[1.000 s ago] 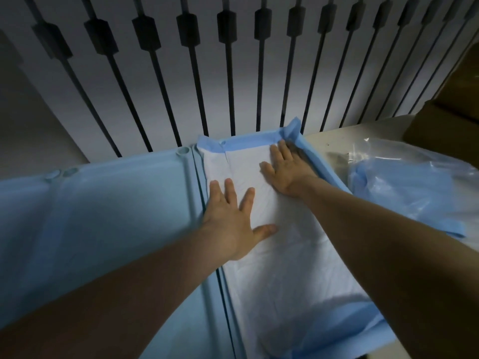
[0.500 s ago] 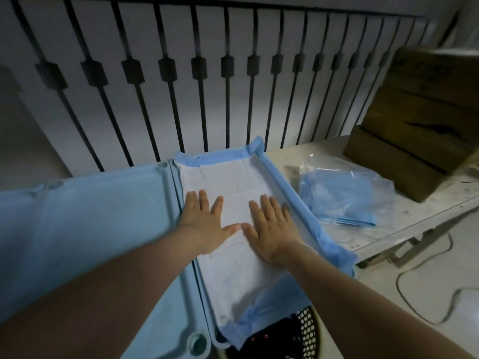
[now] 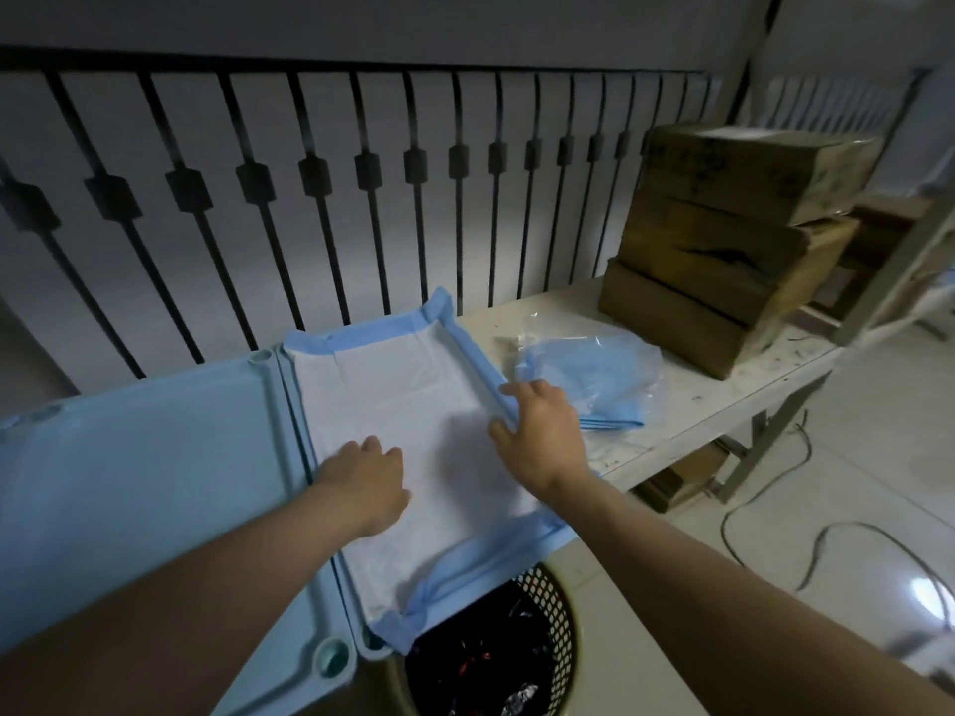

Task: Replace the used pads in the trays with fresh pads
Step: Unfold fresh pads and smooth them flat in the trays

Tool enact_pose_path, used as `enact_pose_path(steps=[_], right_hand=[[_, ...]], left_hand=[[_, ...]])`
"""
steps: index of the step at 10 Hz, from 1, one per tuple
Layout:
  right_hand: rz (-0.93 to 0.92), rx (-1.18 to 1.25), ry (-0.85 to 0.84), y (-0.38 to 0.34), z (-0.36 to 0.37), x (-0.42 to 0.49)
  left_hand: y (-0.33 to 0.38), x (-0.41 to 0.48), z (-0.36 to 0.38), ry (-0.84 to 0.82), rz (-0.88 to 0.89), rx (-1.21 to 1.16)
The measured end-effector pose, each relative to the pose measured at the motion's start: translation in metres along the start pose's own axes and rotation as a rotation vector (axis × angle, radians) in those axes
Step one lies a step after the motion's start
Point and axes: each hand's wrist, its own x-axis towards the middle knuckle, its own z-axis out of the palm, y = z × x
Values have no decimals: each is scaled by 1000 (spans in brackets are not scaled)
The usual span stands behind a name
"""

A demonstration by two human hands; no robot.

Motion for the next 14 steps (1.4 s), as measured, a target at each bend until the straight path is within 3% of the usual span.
enact_pose_path(steps=[1,2,3,4,7,9,10,11,12,13,14], right_hand=[[255,132,215,26,-23,5],[579,396,282,49,-32,10],[914,797,196,55,-35,13],[1000,967,91,53,-30,14],[1061,1173,266,54,-40,35],[828,1212,341,38,-87,59],[595,1208,344,11,-120,68],[484,1205,298,-17,-139,62],[404,1332,185,-56,-154,53],[369,1517,-8,-95,-159,28],[294,1607,-212,-131,-158,0]], left_hand=[[0,-1,1,-33,-7,-9],[0,-1,1,-46,-12,-23],[1,-1,0,-47,-24,-18],[1,-2,-1,-55,-28,-17],[3,-3,-1,-70,-33,-30],[-3,-11,5,5,-11,-151],[-4,-22,5,167,-20,-458],[8,-43,-10,344,-33,-971],[22,-70,-31,329,-150,-1562],[24,-97,-42,92,-240,-2217],[16,-126,-45,-70,-104,-2629]])
